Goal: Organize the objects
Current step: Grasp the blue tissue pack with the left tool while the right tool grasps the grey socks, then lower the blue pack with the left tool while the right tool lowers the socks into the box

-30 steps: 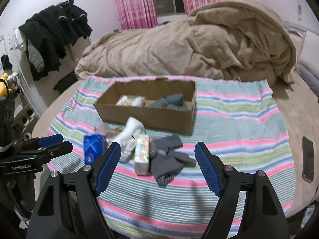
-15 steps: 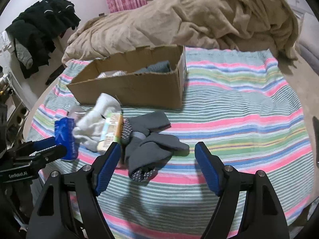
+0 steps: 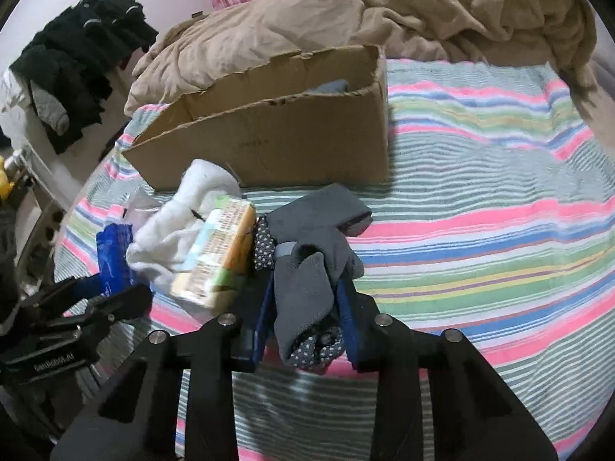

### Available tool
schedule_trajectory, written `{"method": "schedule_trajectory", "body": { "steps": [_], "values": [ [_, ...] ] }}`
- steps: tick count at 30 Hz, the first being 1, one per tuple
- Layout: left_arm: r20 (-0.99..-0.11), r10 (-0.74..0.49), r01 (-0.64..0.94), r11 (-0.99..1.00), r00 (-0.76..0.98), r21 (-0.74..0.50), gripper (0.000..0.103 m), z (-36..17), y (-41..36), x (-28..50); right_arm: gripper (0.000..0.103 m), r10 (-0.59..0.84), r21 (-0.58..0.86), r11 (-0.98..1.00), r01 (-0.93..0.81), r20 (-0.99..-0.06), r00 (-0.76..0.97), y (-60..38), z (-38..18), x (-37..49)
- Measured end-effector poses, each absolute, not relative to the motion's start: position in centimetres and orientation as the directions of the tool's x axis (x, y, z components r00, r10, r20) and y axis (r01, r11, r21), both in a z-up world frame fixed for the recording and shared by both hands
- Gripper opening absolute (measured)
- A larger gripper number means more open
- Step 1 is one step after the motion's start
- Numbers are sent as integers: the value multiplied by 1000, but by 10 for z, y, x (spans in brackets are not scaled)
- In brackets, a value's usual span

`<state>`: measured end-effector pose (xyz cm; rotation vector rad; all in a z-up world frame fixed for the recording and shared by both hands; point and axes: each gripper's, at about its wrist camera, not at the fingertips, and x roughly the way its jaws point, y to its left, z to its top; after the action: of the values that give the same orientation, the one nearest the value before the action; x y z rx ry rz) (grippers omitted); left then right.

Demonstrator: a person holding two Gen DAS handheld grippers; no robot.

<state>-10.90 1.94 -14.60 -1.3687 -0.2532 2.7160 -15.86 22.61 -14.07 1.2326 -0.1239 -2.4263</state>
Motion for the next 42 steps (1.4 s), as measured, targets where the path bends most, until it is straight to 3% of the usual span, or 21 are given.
{"method": "schedule_trajectory", "body": {
  "steps": [21, 42],
  "values": [
    [-707, 166, -38, -980, -688, -193, 56, -67, 0, -84, 30, -391, 187, -913, 363, -656, -646, 236, -56, -126],
    [-660, 135, -59, -989, -739, -136, 56, -41, -26, -170, 30, -433, 169, -892, 420, -587, -684, 201, -19, -187]
  ]
}}
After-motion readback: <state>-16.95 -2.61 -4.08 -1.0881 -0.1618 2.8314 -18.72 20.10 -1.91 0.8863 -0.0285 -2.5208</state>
